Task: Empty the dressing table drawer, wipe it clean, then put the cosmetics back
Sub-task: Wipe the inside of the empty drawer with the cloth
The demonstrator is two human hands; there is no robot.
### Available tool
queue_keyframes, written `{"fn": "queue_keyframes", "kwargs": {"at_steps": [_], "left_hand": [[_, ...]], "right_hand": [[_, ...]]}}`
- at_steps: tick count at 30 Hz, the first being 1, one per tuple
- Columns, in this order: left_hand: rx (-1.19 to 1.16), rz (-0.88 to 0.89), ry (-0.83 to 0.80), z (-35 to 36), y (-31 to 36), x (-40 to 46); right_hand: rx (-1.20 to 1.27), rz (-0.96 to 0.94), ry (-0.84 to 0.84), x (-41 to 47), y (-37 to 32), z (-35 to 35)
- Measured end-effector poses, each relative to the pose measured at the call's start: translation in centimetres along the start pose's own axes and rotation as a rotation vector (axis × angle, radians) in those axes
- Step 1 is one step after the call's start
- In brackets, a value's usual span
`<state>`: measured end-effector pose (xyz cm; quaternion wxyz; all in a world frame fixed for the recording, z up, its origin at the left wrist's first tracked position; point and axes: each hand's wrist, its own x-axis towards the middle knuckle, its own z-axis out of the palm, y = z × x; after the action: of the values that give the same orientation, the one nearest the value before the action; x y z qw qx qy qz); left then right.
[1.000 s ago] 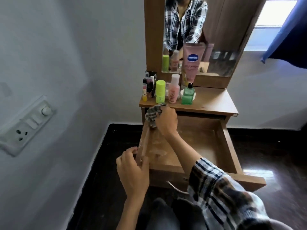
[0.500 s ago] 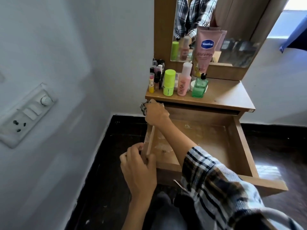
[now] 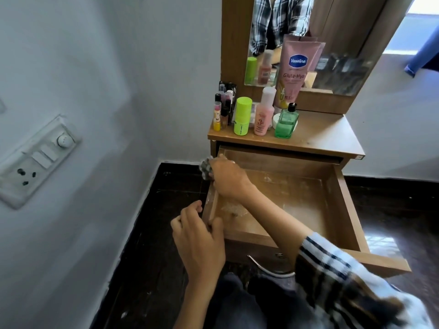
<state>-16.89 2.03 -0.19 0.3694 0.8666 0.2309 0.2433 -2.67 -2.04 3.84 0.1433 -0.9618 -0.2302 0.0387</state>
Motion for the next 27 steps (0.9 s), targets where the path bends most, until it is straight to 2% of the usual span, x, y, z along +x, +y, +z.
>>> {"fn": "queue_keyframes", "kwargs": {"at_steps": [3,7,17,27], "left_hand": [[0.009,0.011,0.008,0.0,0.0,0.1],[0.012,0.026,0.026,0.3,-0.3,0.1],[0.034,0.05,0.033,0.3,-0.4,0.0],[0.1,0.051,-0.083,-0.9,0.0,0.0]], "right_hand": [[-0.018,0.116,0.041,2.6,0.3,-0.5],[-0.055,0.151,0.028,4.8,1.0,-0.9],[0.022,0.067,-0.083,4.3,2.0,-2.0],[0.138,-0.121,-0.245,-4.4,0.0,-1.0]]}}
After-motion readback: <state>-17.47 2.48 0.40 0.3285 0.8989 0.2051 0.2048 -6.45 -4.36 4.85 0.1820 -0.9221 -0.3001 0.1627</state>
